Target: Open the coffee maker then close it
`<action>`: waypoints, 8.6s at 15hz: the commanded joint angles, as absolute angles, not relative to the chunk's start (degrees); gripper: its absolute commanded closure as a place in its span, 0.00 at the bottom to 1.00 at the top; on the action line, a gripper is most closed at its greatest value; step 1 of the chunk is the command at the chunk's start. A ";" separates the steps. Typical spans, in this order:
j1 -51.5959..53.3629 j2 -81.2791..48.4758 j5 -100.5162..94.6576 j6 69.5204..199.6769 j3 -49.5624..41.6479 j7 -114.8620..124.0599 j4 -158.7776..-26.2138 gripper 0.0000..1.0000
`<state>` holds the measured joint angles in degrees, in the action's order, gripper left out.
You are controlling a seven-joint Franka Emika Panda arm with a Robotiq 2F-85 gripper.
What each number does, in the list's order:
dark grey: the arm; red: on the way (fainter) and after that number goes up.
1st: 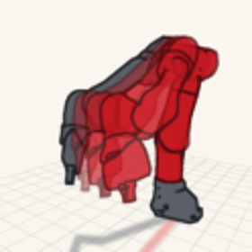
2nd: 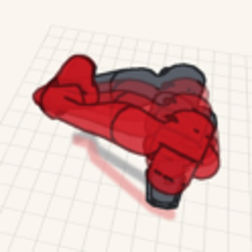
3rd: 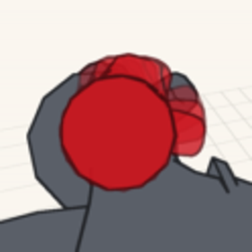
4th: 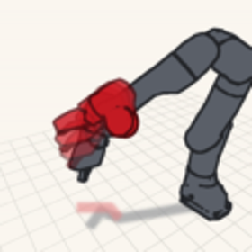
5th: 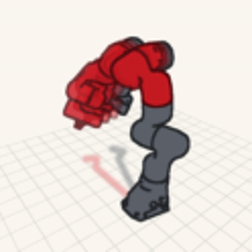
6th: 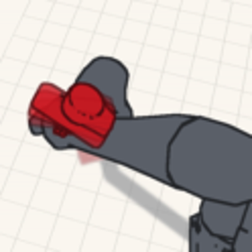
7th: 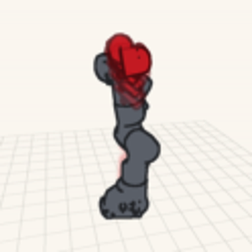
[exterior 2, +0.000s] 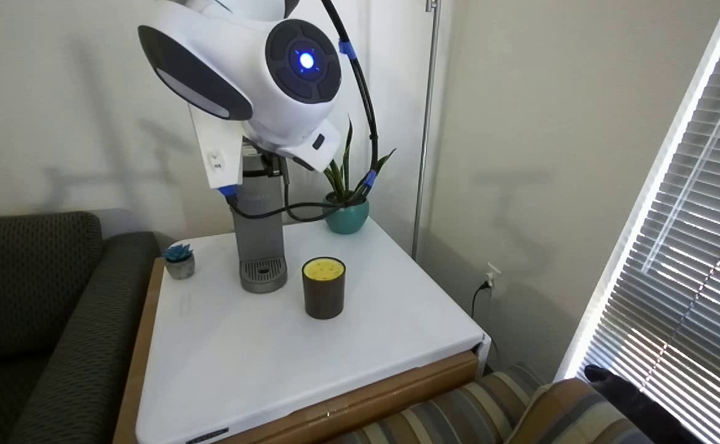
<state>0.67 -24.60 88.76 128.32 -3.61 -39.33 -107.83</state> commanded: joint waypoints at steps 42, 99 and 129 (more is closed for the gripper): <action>-2.07 -25.72 90.09 124.20 -1.90 -36.12 -107.10 1.00; -1.82 -32.00 78.09 117.24 -0.19 -29.17 -88.92 1.00; -2.25 -34.10 71.20 116.39 0.02 -28.37 -81.26 1.00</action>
